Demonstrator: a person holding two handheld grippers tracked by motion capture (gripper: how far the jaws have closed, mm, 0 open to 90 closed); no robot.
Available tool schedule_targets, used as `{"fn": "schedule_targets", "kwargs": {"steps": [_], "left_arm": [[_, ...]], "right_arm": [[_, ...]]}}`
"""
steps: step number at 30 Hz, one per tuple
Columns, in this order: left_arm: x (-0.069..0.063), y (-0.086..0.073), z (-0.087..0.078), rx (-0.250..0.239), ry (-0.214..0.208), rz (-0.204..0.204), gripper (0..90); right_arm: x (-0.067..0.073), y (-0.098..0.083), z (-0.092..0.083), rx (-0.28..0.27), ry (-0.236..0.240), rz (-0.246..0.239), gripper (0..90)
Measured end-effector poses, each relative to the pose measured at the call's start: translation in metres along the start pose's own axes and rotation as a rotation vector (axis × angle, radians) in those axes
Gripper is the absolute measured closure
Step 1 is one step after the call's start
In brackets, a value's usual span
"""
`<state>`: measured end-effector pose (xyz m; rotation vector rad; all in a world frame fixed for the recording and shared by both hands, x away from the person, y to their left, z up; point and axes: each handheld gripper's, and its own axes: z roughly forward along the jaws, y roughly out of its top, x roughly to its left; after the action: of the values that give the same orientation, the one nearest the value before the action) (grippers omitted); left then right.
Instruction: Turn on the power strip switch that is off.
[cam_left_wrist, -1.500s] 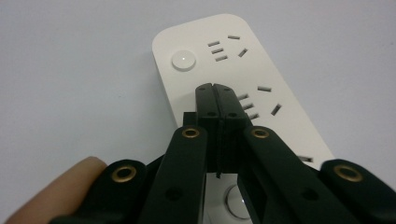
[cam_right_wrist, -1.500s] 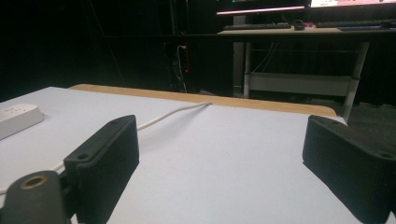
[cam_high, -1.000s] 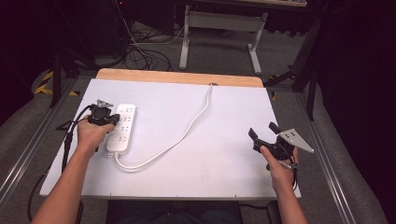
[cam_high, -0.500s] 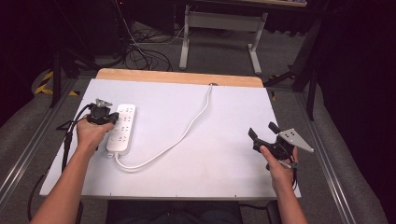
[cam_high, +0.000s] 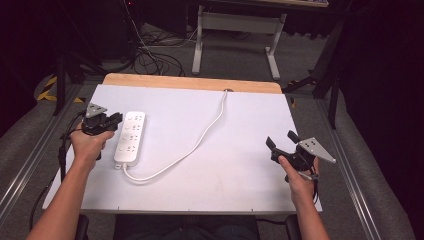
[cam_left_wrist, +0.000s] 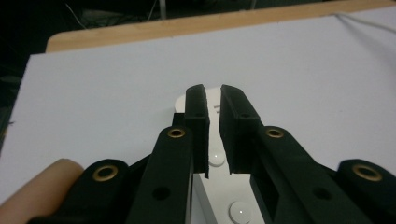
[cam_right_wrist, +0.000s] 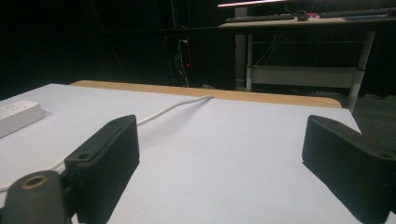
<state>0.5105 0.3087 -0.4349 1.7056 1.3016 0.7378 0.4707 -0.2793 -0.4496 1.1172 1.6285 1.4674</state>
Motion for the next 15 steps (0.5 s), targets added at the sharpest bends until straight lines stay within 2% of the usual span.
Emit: {"fn": "schedule_targets", "kwargs": {"steps": [4, 7, 12, 15], "left_arm": [[0.005, 0.001, -0.013, -0.067, 0.046, -0.001, 80.8], [0.008, 0.003, -0.018, -0.099, 0.068, -0.015, 80.8], [0.008, 0.002, -0.021, -0.109, 0.070, -0.020, 78.6], [0.008, 0.003, -0.023, -0.131, 0.068, -0.036, 76.1]], "right_arm": [[0.000, 0.000, 0.001, 0.005, 0.000, 0.001, 11.7], [0.000, 0.000, 0.001, 0.004, -0.001, 0.000, 11.7], [0.000, 0.000, 0.001, 0.006, 0.000, 0.003, 11.7], [-0.001, 0.000, 0.001, 0.009, 0.002, 0.001, 11.7]]}}
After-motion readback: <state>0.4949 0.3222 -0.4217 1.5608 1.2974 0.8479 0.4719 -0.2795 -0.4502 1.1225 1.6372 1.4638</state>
